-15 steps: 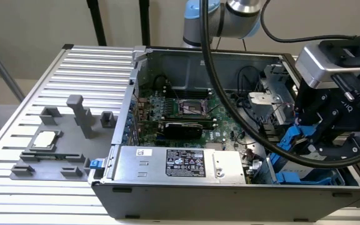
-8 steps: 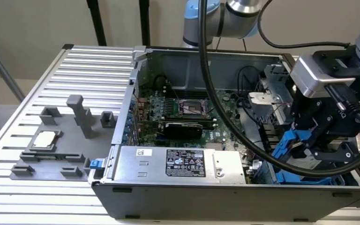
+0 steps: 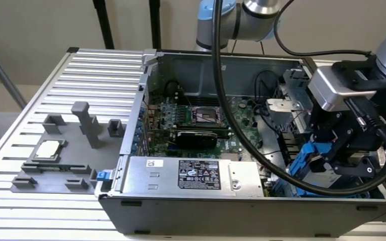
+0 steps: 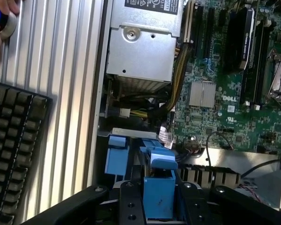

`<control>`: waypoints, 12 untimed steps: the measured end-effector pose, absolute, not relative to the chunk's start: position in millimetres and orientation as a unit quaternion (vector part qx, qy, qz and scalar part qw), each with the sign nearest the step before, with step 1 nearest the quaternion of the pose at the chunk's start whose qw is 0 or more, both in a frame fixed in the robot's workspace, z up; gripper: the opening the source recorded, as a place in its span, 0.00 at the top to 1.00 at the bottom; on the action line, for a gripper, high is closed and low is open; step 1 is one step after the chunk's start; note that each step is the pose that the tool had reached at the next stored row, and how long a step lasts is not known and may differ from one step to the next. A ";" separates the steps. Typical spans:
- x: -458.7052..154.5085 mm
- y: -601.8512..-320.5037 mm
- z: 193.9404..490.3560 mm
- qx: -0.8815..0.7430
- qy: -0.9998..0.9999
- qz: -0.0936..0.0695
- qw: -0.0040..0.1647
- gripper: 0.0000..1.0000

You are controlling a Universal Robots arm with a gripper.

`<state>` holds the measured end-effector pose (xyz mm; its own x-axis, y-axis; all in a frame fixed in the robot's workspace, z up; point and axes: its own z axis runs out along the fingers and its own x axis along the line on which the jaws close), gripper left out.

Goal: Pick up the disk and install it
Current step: 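Insert the disk into the insertion slot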

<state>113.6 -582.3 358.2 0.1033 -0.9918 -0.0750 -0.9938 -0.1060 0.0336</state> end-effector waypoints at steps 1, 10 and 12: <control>113.6 -582.3 357.8 -0.743 0.668 0.039 0.013 1.00; 113.7 -582.3 357.1 -0.743 0.668 0.039 0.013 1.00; 113.7 -582.4 357.3 -0.743 0.668 0.039 0.013 0.00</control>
